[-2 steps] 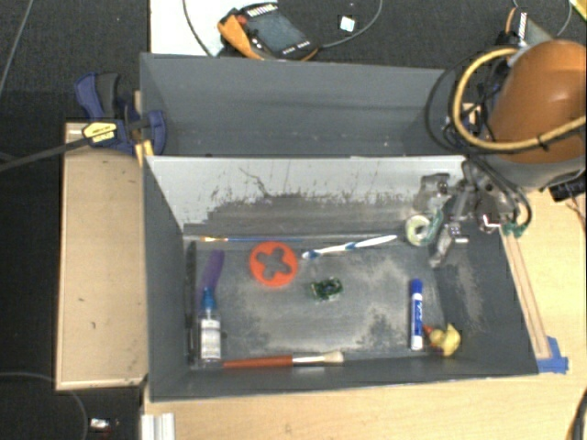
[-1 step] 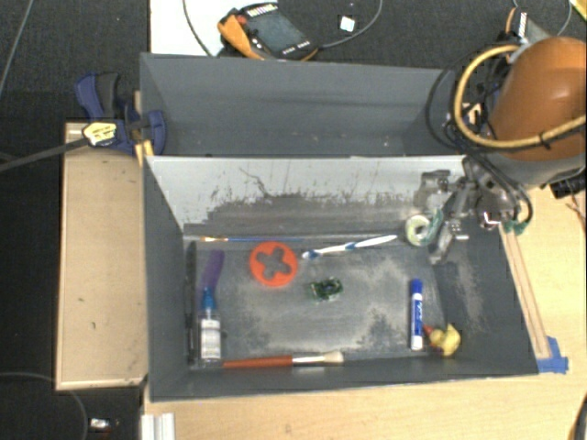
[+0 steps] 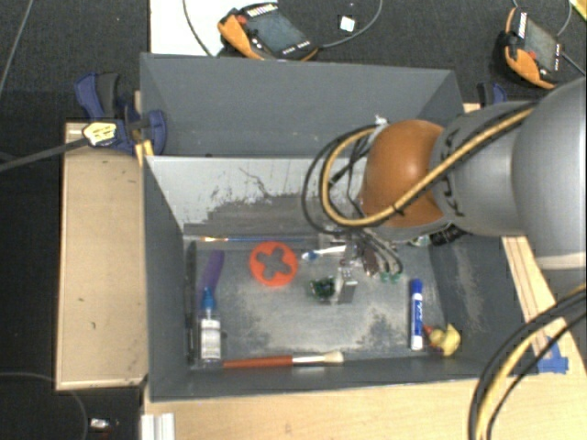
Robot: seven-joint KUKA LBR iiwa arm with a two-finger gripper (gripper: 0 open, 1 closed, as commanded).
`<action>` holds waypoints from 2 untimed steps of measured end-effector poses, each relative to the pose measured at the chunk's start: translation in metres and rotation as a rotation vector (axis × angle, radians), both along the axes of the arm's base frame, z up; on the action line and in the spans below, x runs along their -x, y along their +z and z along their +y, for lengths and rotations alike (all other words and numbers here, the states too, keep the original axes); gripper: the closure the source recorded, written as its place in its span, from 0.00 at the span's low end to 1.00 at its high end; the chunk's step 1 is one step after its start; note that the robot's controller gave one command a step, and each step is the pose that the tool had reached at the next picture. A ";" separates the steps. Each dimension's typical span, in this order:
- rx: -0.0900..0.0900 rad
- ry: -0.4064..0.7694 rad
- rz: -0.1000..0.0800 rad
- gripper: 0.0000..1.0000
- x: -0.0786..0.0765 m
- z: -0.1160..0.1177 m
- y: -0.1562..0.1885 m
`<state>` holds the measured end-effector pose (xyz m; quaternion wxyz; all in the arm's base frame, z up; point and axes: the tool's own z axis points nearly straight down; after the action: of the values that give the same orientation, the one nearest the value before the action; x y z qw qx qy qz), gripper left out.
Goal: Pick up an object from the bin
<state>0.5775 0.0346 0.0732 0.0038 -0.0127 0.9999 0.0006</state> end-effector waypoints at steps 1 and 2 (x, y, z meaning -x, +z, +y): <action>0.002 -0.183 -0.018 0.00 0.000 -0.005 0.078; -0.003 -0.041 0.006 0.00 0.031 0.034 0.026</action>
Offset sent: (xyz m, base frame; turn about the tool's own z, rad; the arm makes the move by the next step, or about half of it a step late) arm -0.0301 0.0332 0.0268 0.0399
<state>0.5468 0.0689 0.0991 0.0007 0.0077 1.0000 0.0021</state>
